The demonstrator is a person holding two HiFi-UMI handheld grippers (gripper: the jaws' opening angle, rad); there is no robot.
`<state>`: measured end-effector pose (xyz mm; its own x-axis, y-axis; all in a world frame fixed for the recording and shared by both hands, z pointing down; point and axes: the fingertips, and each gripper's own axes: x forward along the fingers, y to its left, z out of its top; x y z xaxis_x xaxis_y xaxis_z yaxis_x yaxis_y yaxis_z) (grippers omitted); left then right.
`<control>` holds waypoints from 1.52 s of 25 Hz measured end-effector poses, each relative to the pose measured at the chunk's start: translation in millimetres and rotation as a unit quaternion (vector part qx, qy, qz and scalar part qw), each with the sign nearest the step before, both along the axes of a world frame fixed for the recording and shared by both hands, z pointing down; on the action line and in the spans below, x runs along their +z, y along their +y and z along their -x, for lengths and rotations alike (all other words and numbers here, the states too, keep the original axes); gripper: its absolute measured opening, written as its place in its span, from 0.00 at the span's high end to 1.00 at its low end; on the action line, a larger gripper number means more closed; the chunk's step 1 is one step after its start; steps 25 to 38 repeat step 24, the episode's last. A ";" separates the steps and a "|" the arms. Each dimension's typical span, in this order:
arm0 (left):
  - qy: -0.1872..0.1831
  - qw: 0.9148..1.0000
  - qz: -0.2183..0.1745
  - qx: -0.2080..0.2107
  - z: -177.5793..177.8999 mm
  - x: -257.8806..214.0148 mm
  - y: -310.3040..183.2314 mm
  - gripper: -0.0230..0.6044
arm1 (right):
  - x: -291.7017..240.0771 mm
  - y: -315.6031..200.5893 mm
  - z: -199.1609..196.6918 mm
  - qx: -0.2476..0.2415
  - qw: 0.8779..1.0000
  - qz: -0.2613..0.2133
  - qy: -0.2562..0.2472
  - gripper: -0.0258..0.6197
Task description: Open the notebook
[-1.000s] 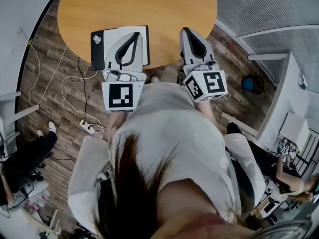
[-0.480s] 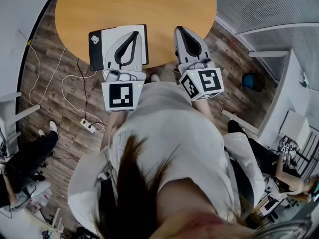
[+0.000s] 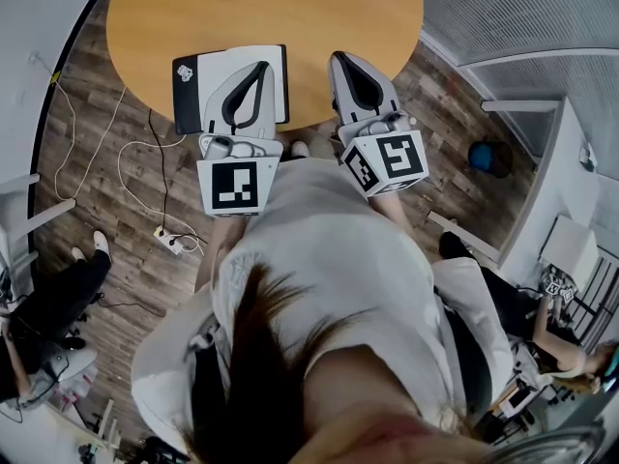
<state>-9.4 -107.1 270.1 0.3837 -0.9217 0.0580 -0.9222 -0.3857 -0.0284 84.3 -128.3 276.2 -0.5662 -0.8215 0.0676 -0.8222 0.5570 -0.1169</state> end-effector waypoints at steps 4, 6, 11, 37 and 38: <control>-0.001 1.000 0.003 -0.003 3.1 2.1 0.2 0.94 | -0.5 -1.4 1.0 -0.002 1.000 -0.001 0.005 0.96; -0.002 1.000 0.004 -0.004 4.9 3.1 -0.6 0.94 | -0.8 -3.7 0.9 0.001 1.000 -0.002 0.007 0.96; -0.001 1.000 0.006 -0.006 9.9 5.4 -2.6 0.94 | 0.7 -6.6 1.9 0.004 1.000 -0.003 0.011 0.96; -0.006 1.000 0.007 -0.004 17.0 2.8 -6.2 0.94 | -1.6 -11.3 2.9 0.008 1.000 0.002 0.011 0.96; -0.006 1.000 0.007 -0.004 17.0 2.8 -6.2 0.94 | -1.6 -11.3 2.9 0.008 1.000 0.002 0.011 0.96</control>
